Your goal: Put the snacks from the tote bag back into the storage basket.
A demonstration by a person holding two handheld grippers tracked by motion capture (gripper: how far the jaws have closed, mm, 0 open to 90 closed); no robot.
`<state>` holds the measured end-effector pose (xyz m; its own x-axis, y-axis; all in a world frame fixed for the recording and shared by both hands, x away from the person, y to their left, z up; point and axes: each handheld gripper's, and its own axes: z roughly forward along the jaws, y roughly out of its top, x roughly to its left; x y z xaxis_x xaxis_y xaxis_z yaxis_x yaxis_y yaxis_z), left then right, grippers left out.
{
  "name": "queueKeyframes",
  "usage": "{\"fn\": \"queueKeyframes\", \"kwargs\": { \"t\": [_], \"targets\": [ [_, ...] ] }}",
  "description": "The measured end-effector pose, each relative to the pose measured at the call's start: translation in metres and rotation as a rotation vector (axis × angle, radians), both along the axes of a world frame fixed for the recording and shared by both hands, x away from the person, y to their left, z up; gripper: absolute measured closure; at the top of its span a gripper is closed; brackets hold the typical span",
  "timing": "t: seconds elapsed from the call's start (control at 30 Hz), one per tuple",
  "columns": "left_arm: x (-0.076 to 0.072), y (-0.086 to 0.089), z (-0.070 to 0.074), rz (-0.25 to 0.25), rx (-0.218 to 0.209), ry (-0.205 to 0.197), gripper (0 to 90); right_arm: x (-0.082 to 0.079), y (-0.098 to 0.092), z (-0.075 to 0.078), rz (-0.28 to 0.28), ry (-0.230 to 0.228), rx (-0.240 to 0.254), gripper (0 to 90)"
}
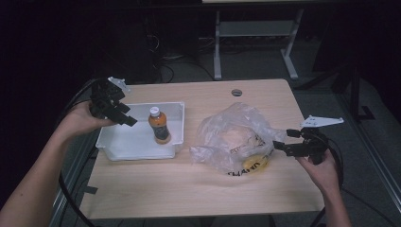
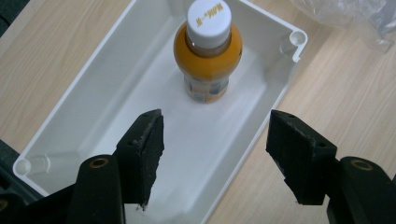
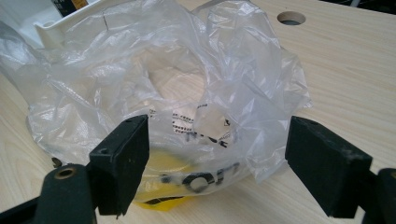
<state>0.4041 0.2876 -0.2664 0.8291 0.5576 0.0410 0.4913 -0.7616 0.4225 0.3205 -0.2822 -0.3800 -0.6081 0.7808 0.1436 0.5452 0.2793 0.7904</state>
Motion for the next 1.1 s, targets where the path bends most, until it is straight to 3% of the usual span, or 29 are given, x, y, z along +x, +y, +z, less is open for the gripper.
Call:
{"fn": "queueKeyframes", "kwargs": {
  "t": [0.27, 0.4, 0.7, 1.1],
  "targets": [
    [-0.014, 0.008, -0.012, 0.005, -0.043, -0.024, 34.5, -0.001, 0.000, 0.000, -0.003, -0.001, 0.000, 21.1],
    [-0.023, 0.010, -0.019, 0.000, -0.041, -0.043, 35.0, -0.001, -0.001, 0.000, -0.003, -0.003, 0.001, 21.1],
    [-0.039, 0.017, -0.033, 0.013, -0.079, -0.066, 35.2, 0.000, -0.002, -0.003, -0.006, 0.009, -0.001, 21.1],
    [-0.053, 0.024, -0.053, 0.023, -0.111, -0.061, 34.8, -0.001, -0.007, -0.003, -0.015, 0.008, -0.002, 21.2]
  ]
}}
